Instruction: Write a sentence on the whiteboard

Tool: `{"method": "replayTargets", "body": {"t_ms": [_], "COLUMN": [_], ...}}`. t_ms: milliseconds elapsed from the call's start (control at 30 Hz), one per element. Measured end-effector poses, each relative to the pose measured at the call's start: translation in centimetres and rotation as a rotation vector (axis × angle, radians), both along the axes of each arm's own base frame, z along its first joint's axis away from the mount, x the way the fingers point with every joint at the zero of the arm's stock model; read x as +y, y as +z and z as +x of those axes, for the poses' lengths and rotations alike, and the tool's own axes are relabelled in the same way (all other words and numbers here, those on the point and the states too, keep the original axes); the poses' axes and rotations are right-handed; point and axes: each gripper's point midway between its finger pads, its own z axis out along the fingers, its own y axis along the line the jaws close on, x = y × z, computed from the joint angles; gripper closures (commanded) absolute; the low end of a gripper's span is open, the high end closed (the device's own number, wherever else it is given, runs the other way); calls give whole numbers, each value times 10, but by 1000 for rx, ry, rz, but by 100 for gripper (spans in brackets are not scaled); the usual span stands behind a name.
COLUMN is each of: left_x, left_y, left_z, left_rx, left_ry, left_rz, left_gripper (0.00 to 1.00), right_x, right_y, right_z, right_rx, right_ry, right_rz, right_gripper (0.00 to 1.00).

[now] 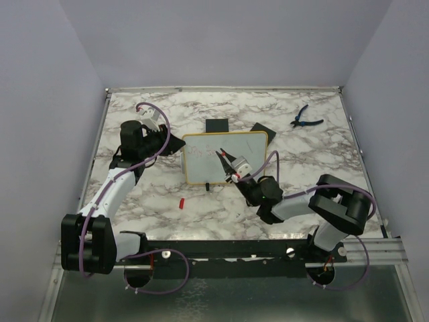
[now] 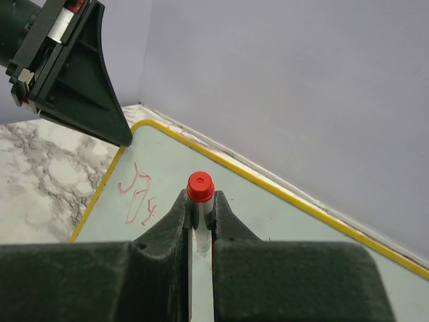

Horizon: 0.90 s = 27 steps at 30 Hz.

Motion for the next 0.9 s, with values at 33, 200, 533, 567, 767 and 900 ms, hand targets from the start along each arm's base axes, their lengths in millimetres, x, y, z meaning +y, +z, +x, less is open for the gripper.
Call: {"method": "replayTargets", "body": {"t_ms": [33, 200, 533, 567, 767, 900], "left_x": [0, 0, 0, 0, 0, 0], "left_y": [0, 0, 0, 0, 0, 0], "left_z": [0, 0, 0, 0, 0, 0], "left_rx": [0, 0, 0, 0, -1, -1], "left_ry": [0, 0, 0, 0, 0, 0], "left_rz": [0, 0, 0, 0, 0, 0], "left_gripper": [76, 76, 76, 76, 76, 76], "right_x": [0, 2, 3, 3, 2, 4], "right_y": [1, 5, -1, -1, 0, 3], "right_z": [0, 2, 8, 8, 9, 11], "right_rx": [-2, -12, -15, -15, -21, -27], "right_ry": [-1, -7, -32, -34, -45, -47], "right_rz": [1, 3, -22, -22, -28, -25], "right_gripper": [99, 99, 99, 99, 99, 99]}}
